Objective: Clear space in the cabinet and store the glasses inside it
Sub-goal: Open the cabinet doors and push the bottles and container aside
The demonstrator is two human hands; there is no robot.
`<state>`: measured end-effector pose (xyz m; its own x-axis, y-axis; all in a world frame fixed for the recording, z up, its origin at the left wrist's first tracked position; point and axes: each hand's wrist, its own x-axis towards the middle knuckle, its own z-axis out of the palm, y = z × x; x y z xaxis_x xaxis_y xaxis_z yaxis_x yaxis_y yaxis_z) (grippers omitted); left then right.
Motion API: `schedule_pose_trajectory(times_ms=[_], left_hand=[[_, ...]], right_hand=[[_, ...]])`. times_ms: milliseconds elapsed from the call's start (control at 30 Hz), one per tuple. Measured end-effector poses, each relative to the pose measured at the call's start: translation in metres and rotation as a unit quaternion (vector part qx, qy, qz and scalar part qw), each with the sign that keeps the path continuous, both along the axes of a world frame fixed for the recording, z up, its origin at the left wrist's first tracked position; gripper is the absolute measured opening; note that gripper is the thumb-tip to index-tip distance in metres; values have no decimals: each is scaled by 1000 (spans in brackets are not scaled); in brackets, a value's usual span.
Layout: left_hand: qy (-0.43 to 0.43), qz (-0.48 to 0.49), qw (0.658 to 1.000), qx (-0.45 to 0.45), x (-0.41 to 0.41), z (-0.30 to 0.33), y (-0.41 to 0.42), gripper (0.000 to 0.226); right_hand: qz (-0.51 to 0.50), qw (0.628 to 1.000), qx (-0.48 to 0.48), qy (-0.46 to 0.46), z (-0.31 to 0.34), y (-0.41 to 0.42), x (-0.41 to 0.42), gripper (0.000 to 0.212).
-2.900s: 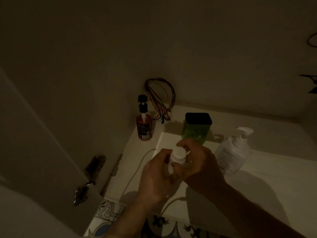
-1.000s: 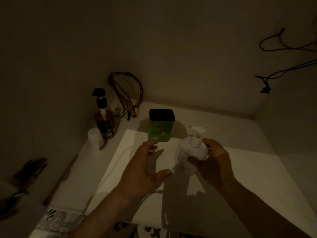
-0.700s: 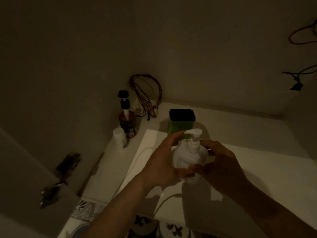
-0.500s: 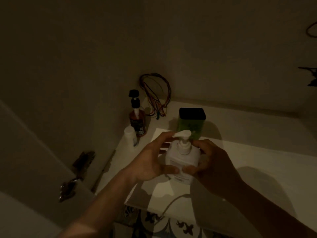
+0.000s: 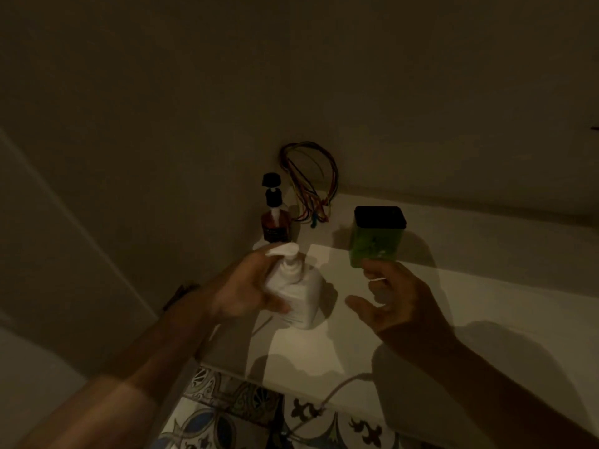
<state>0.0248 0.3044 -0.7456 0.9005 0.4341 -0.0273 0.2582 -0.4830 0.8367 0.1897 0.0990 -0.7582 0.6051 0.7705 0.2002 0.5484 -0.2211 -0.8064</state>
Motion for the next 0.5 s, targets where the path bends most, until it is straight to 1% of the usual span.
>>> schedule_pose_trajectory(times_ms=[67,167,267,367,433,500], left_hand=[[12,15,1000,0,-5,2,11,80],[47,33,998,-9,-9,-1,23,70],[81,62,995,-6,-9,-7,33,72],[103,85,991,-10,-10,-11,39,79],[109,91,990,-8,-10,-10,42,82],[120,92,988,1,-9,-9,44,81]], right_hand=[[-14,999,-19,-43,2,-4,6,51],[-32,996,-44,-77,2,-8,11,48],[-47,993,-62,-87,2,-11,15,48],[-54,991,-70,-96,-1,-14,17,47],[-53,990,-77,-101,-3,-15,18,46],[-53,990,-85,-101,-5,-15,19,47]])
